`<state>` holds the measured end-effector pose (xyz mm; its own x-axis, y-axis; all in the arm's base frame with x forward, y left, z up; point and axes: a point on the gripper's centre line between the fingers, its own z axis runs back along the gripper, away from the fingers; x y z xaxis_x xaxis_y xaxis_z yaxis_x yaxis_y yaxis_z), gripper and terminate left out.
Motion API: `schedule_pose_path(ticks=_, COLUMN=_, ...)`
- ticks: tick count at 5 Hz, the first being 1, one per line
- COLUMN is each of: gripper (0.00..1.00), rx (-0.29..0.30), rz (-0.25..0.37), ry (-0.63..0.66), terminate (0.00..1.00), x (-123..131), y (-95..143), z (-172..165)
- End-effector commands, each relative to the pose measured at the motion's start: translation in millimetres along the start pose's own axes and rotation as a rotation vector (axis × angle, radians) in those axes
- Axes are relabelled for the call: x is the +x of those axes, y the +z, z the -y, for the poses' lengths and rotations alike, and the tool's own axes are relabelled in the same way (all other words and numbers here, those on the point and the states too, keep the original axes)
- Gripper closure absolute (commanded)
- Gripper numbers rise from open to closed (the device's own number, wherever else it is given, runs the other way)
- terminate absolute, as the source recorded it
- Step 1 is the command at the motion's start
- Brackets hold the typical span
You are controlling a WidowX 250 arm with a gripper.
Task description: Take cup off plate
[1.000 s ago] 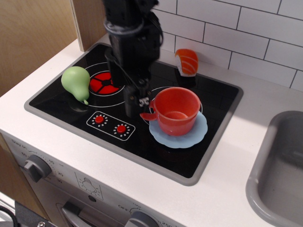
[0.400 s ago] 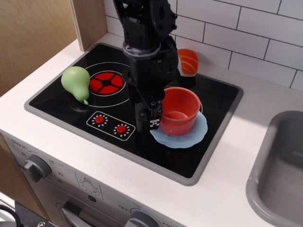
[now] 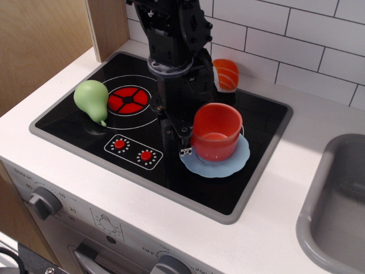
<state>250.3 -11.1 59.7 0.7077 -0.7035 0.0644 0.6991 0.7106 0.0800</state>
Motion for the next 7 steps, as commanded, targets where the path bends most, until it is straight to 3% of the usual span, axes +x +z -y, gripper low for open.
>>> schedule_pose_path(ticks=1, gripper=1.00, rx=-0.013, rz=0.135, ry=0.085, terminate=0.00, x=-4.2, y=30.6, z=-10.7)
schedule_pose_path(ticks=2, gripper=1.00, rx=0.007, rz=0.185, ry=0.211, terminate=0.00, x=-6.9, y=52.2, z=-21.3)
schedule_pose_path(ticks=4, gripper=1.00, rx=0.189, rz=0.102, ry=0.637, terminate=0.00, x=-14.0, y=50.1, z=-53.5)
schedule_pose_path(ticks=5, gripper=1.00, rx=0.212, rz=0.071, ry=0.698, terminate=0.00, x=-21.2, y=37.6, z=-60.8)
schedule_pose_path(ticks=6, gripper=1.00, rx=0.163, rz=0.047, ry=0.682, terminate=0.00, x=-25.5, y=30.0, z=-58.6)
schedule_pose_path(ticks=7, gripper=1.00, rx=0.154, rz=0.052, ry=0.680, terminate=0.00, x=-26.3, y=27.0, z=-55.5)
